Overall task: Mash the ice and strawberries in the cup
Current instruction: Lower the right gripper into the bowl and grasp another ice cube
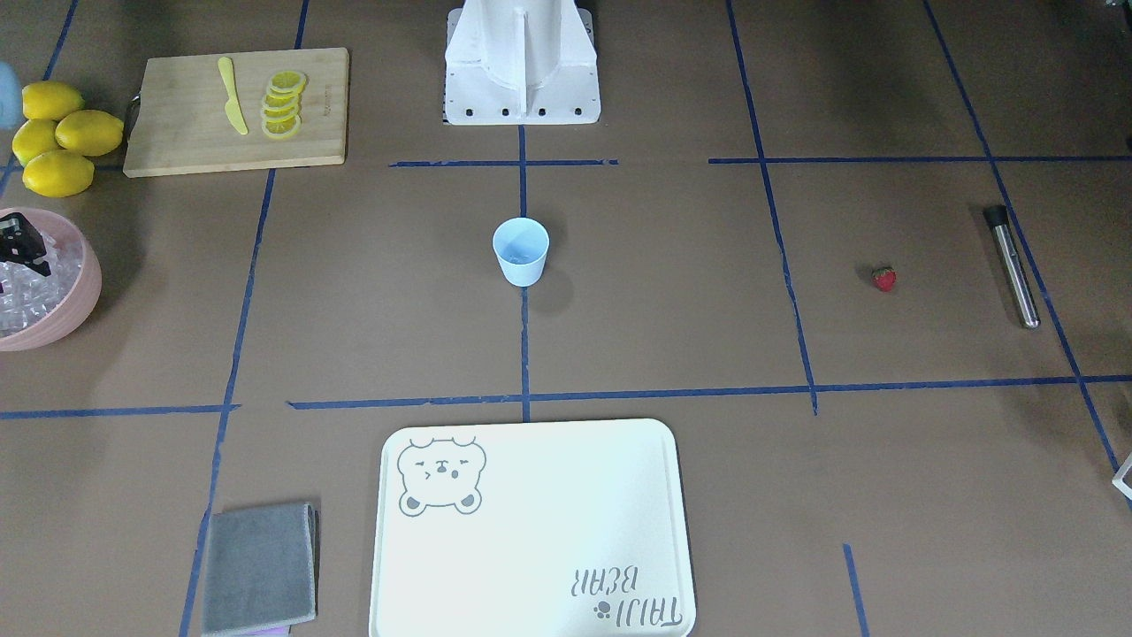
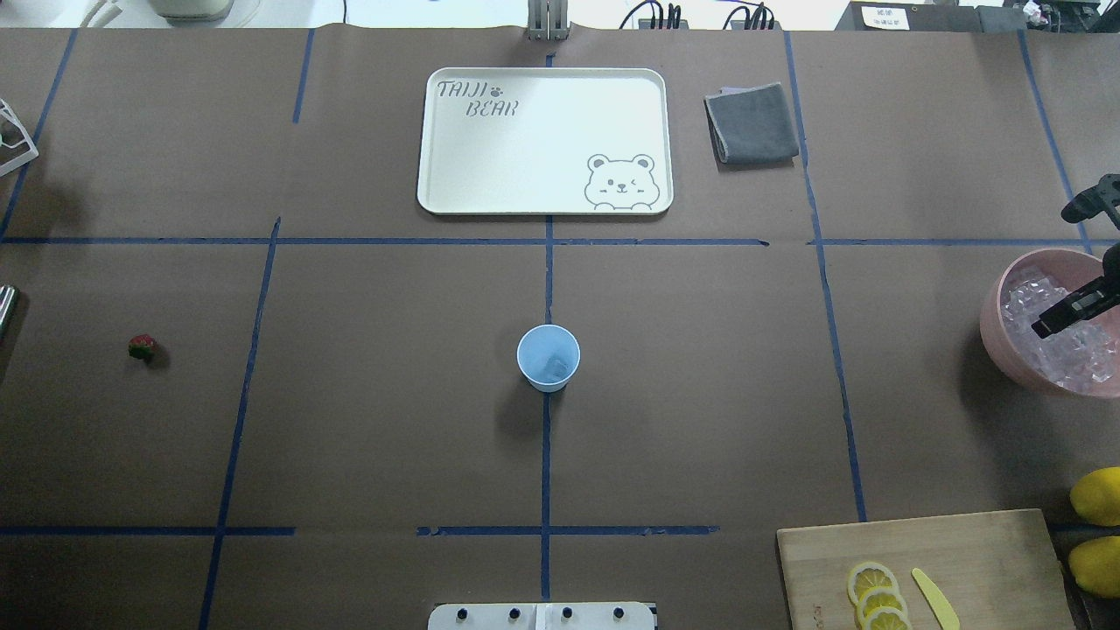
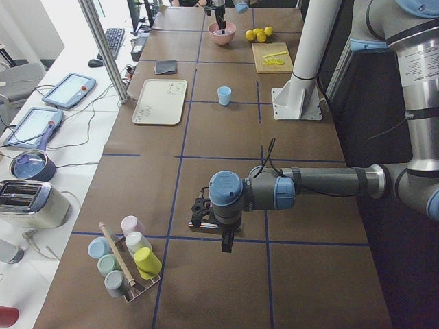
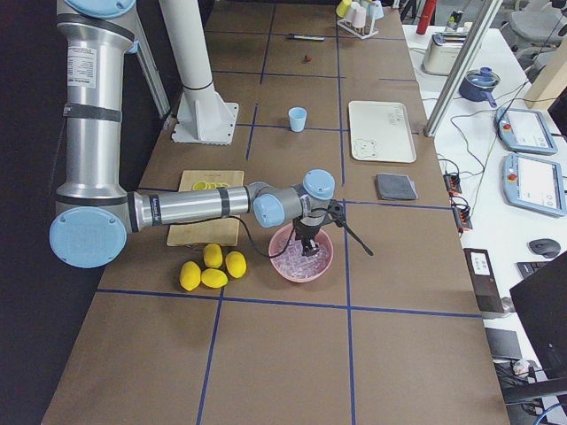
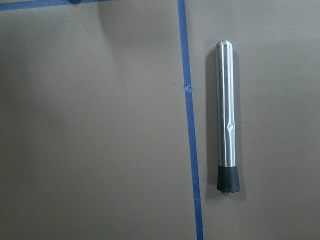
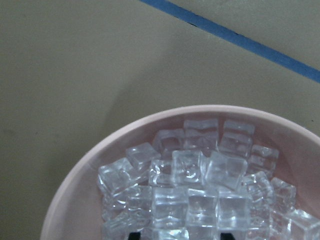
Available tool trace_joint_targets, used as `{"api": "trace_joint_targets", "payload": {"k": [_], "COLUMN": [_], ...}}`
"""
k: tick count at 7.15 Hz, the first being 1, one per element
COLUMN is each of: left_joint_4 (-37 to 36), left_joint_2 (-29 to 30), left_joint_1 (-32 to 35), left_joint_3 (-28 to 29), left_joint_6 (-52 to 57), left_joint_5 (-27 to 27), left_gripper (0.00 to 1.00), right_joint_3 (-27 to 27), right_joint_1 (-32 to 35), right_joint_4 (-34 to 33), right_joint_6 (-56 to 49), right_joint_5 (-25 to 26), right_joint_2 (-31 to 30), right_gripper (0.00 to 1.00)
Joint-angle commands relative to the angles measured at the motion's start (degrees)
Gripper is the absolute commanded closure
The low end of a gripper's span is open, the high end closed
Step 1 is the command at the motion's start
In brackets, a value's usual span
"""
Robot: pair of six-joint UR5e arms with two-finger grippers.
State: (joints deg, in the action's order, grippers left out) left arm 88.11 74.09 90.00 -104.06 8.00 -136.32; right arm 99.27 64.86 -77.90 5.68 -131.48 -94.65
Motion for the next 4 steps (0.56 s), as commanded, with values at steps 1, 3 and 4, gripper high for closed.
{"api": "trace_joint_targets", "payload": {"k": [1, 3, 4], "left_joint_4": [0.0, 0.0, 0.0], "left_joint_2": [0.0, 0.0, 0.0], "left_joint_1": [0.0, 0.0, 0.0], "left_joint_3": [0.0, 0.1, 0.1], "left_joint_6": [0.0, 0.0, 0.0], "left_joint_5": [0.0, 0.0, 0.0], "left_gripper": [0.00, 0.00, 0.00], "right_joint_3": [0.1, -0.1, -0.1], "right_joint_1": [-0.2, -0.2, -0.2], "right_joint_4": [0.1, 0.0, 0.0], "right_joint_6": [0.0, -0.1, -0.1], "right_joint_5": [-1.0, -0.9, -0.6], "right_joint_2": [0.0, 0.0, 0.0], "right_gripper": [0.40, 0.45, 0.52]}}
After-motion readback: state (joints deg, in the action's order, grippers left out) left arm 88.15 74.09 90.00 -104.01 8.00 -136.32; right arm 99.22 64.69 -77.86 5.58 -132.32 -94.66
